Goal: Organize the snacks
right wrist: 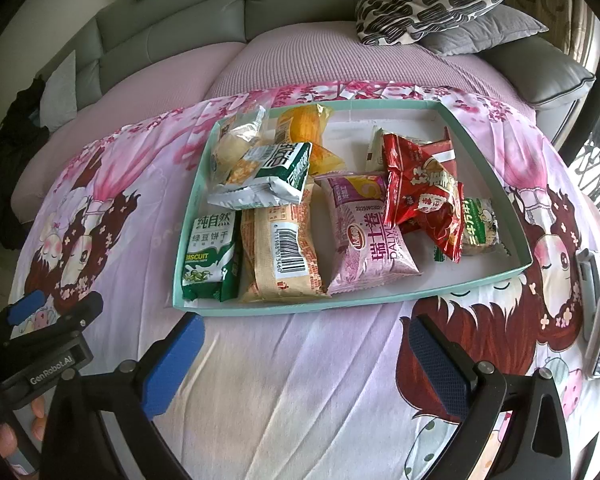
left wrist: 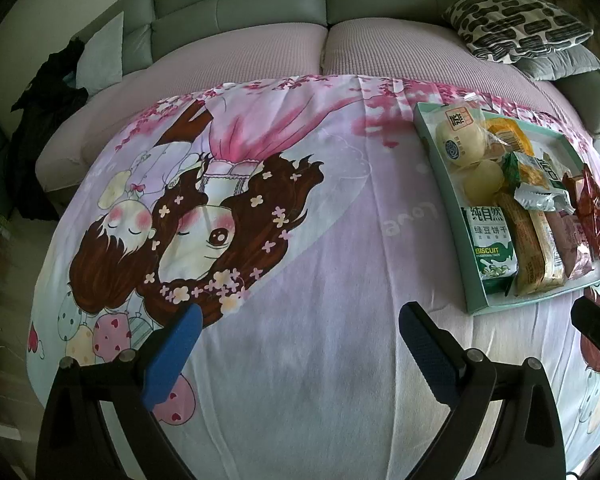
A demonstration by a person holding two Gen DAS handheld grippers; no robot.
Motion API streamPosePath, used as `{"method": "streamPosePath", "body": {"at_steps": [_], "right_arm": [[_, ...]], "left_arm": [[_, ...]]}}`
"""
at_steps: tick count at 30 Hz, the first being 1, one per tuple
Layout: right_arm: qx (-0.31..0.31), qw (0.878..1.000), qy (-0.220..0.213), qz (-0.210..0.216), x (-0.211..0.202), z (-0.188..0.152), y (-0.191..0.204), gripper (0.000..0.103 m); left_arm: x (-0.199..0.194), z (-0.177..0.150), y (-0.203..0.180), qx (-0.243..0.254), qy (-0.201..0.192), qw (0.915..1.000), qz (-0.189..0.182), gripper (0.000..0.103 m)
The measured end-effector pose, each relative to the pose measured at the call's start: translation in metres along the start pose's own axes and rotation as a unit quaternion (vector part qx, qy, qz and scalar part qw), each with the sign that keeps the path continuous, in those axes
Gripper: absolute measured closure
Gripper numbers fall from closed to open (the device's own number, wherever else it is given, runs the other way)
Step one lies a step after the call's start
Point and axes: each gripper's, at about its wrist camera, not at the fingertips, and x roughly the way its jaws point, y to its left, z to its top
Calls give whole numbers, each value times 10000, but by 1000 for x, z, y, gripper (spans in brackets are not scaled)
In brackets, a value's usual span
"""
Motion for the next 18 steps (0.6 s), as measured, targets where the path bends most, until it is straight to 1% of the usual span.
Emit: {"method": "streamPosePath", "body": {"at_steps": [5, 12, 18], "right_arm": [[0, 10000, 0, 1, 0, 0, 0, 0], [1, 10000, 26, 18, 3, -2, 1, 0], [-4, 10000, 39, 19, 4, -2, 1, 0]], "left_arm": [[1, 0, 0, -27, 14, 10000, 1, 4], [5, 0, 3, -193, 140, 9997, 20, 4], [4, 0, 1, -158, 103, 9998, 2, 4]]}}
